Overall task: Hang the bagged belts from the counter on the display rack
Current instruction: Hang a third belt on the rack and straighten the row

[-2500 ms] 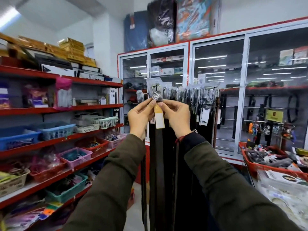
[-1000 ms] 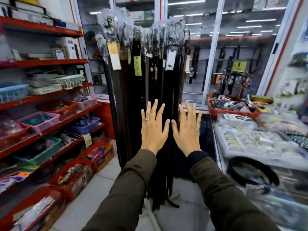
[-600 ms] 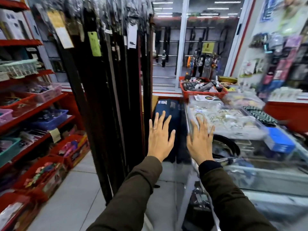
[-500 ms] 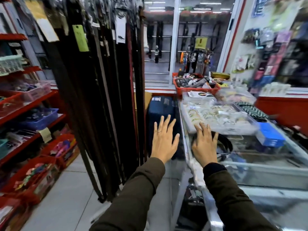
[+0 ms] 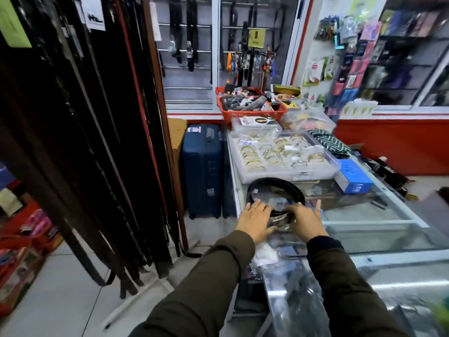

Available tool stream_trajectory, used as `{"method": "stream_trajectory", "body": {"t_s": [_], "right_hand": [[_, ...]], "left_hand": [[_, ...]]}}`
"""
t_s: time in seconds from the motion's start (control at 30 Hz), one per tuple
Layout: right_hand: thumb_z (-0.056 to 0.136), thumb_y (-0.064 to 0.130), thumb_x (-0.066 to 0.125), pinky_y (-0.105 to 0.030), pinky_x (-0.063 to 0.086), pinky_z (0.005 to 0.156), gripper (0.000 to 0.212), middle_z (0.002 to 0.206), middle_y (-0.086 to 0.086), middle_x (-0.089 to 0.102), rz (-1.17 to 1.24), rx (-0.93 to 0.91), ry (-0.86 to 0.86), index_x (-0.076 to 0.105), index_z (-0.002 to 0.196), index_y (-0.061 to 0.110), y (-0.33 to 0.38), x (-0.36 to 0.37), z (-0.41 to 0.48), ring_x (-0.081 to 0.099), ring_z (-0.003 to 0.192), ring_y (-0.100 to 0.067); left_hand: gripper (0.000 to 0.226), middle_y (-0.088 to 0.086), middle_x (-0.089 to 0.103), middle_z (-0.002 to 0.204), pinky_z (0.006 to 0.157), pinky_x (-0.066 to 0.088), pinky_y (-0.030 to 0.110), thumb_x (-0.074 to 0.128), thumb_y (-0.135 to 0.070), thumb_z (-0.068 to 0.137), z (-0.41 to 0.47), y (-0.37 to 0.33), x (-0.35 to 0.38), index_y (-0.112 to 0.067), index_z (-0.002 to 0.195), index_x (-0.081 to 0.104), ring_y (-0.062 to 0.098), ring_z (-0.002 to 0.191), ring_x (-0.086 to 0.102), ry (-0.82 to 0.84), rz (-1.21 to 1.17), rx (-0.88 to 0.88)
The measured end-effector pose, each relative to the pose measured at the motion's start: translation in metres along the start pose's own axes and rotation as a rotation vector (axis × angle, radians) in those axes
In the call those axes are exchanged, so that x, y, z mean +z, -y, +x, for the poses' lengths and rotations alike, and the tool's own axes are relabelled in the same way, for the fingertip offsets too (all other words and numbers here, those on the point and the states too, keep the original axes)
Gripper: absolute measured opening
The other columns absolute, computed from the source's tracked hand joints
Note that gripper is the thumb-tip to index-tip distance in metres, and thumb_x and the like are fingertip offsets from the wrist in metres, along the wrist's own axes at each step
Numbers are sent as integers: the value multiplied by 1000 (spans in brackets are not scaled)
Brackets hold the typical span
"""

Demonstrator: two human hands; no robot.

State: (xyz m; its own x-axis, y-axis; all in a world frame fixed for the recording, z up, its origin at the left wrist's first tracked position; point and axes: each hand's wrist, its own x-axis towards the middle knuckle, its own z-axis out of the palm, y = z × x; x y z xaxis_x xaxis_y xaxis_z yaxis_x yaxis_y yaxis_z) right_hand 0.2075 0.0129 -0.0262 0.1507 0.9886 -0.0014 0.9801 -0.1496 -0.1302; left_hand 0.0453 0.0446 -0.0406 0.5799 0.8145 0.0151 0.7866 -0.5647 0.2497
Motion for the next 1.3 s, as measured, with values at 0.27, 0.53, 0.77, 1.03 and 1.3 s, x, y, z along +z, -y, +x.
{"method": "stream_trajectory", "body": {"t_s": [0.27,0.53,0.77,1.03,1.3], "right_hand": [[85,31,76,-52,8,122,25,112,-1,77,99,-94,60,76,110,25,11,-11,-7,62,120,-24],[78,26,83,-27,40,64,13,72,-3,68,357,-294,86,80,85,16,67,-34,-17,65,73,-18],[78,27,84,-24,42,62,17,70,-4,73,589,-408,87,80,83,12,117,-46,-19,58,70,-4],[83,26,81,-25,50,77,21,90,-8,81,1064,-488,163,82,98,12,175,-64,-43,68,81,-8],[70,46,86,-34,48,76,32,87,-17,78,1227,-488,177,83,91,23,217,-66,-53,63,80,-16]], "left_hand": [[32,8,59,133,95,50,44,54,-21,99,-24,22,-7,-14,131,53,29,126,53,-159,-148,-52],[37,3,57,126,97,48,39,57,-12,96,-69,70,-34,-26,130,57,24,118,54,-305,-432,-58],[49,4,55,139,96,53,28,72,-8,91,-108,85,-75,-25,135,59,13,107,58,-664,-856,-316],[40,18,73,117,76,64,27,82,-19,85,-145,83,-120,-1,117,65,26,103,74,-824,-1524,-581],[34,15,75,110,77,61,21,73,-9,91,-194,102,-151,-3,124,67,15,94,73,-730,-1241,-394]]}}
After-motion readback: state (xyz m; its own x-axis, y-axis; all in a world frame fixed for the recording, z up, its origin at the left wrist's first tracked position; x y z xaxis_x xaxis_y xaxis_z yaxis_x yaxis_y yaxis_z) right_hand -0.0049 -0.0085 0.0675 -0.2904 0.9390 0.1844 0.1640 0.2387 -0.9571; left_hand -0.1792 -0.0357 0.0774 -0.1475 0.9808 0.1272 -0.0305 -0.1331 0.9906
